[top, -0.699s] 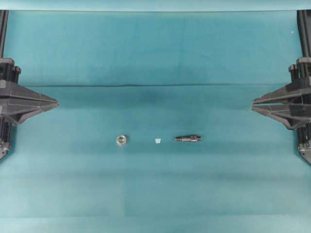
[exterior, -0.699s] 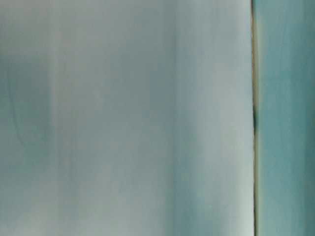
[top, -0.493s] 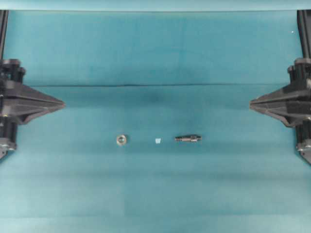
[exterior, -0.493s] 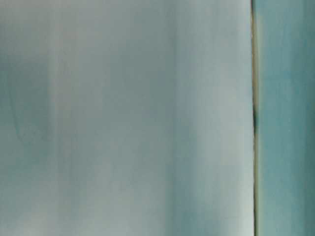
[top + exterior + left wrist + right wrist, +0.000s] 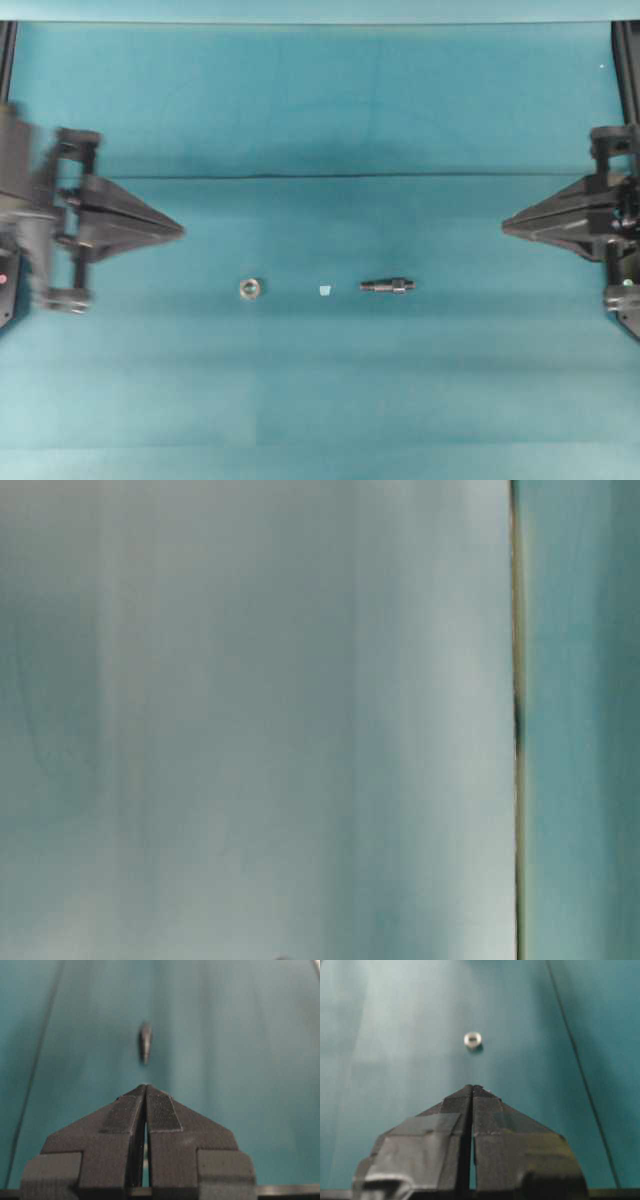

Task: Insert the washer onto the shaft with both hands.
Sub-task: 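Move left gripper over the silver washer and right gripper over the shaft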

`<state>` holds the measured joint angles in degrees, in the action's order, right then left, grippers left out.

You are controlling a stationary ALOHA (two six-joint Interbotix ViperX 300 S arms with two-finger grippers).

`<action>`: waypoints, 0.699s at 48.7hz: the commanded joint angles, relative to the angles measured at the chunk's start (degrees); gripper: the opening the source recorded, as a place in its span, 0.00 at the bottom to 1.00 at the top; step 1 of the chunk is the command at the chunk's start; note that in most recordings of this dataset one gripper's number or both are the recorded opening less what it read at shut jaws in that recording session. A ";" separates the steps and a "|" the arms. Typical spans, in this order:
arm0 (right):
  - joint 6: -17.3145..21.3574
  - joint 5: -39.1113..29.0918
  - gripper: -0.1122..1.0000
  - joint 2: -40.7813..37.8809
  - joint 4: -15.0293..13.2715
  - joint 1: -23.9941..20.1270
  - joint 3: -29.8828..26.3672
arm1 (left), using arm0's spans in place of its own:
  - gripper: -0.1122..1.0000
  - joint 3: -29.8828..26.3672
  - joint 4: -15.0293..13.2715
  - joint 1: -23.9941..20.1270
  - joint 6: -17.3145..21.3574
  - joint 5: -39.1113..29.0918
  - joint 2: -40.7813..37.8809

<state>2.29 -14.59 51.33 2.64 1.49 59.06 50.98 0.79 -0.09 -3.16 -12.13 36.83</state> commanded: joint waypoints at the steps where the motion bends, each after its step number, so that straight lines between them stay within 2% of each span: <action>1: 0.62 -1.76 0.01 -2.29 0.26 0.09 -2.37 | 0.12 -4.13 0.18 0.00 0.35 -3.34 -2.72; 23: 1.41 -15.12 0.01 -18.63 0.26 0.09 -10.28 | 0.12 -14.50 0.26 0.09 1.14 -19.16 -16.52; 34: 0.88 -20.48 0.01 -25.31 -0.35 0.18 -14.50 | 0.12 -17.40 0.35 0.26 1.49 -21.36 -22.68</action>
<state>3.25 -33.75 27.60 2.64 1.49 47.20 35.42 1.05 -0.09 -1.85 -33.40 15.56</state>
